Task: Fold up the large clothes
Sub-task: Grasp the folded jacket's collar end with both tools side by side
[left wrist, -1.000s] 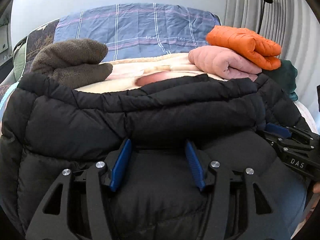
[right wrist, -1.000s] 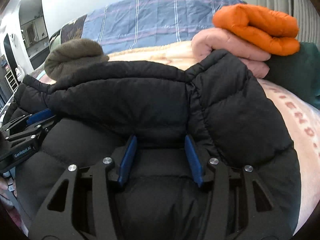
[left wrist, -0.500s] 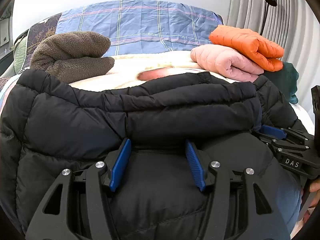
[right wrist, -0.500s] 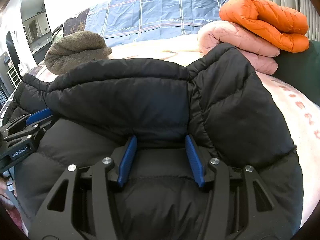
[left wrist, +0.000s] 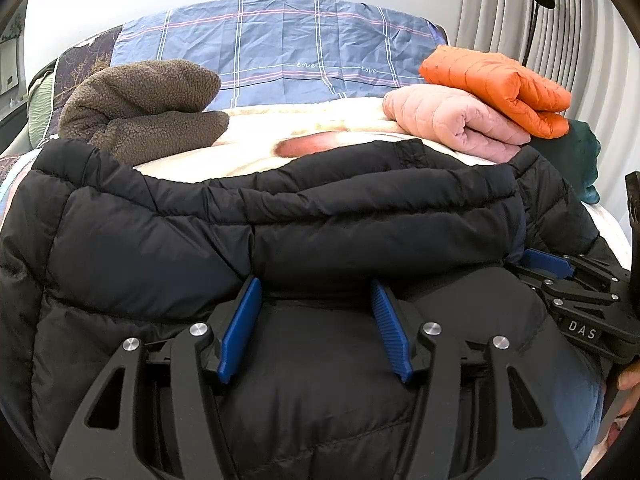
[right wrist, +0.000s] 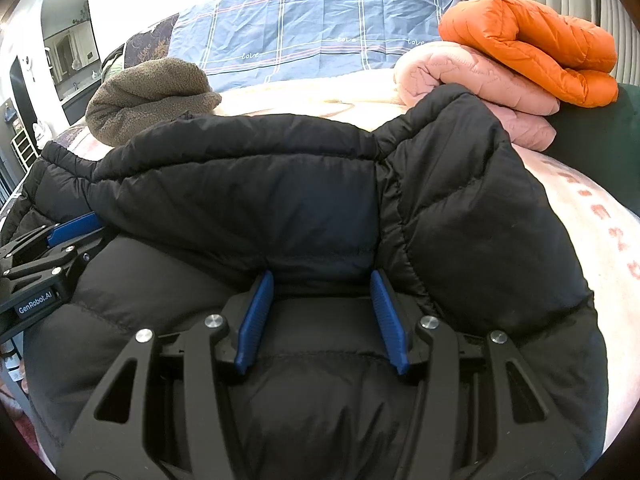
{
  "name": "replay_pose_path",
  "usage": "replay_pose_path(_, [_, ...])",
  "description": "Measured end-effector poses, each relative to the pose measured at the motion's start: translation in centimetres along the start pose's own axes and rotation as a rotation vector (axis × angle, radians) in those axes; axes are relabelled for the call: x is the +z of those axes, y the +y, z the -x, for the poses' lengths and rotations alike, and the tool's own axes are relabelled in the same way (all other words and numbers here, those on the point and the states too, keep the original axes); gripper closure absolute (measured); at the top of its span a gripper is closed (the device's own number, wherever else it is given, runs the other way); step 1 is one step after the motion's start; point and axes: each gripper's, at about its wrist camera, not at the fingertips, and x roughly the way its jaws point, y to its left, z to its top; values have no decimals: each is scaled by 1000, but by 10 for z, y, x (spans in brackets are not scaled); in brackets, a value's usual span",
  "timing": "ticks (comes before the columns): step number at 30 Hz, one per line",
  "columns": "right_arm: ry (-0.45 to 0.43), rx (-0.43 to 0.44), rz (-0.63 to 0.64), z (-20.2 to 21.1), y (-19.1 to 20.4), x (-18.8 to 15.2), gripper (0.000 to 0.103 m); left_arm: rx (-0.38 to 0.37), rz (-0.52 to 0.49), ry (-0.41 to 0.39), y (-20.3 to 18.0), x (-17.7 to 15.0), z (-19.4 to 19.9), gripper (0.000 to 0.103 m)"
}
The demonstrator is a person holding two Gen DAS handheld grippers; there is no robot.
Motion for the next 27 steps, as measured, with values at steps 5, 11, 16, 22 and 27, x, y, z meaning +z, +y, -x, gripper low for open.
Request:
replay_pose_path(5, [-15,3,5,3,1,0,51,-1,1,-12,0,-1,2,45])
replay_pose_path(11, [-6,17,8,21,0,6,51,4,4,-44,0,-4,10,44])
replay_pose_path(16, [-88,68,68,69,26,35,49,-9,14,-61,3,-5,15,44])
replay_pose_path(22, [-12,151,54,49,68,68,48,60,38,-90,15,-5,40,44])
replay_pose_path(27, [75,80,22,-10,72,70,44,216,101,-91,50,-4,52,39])
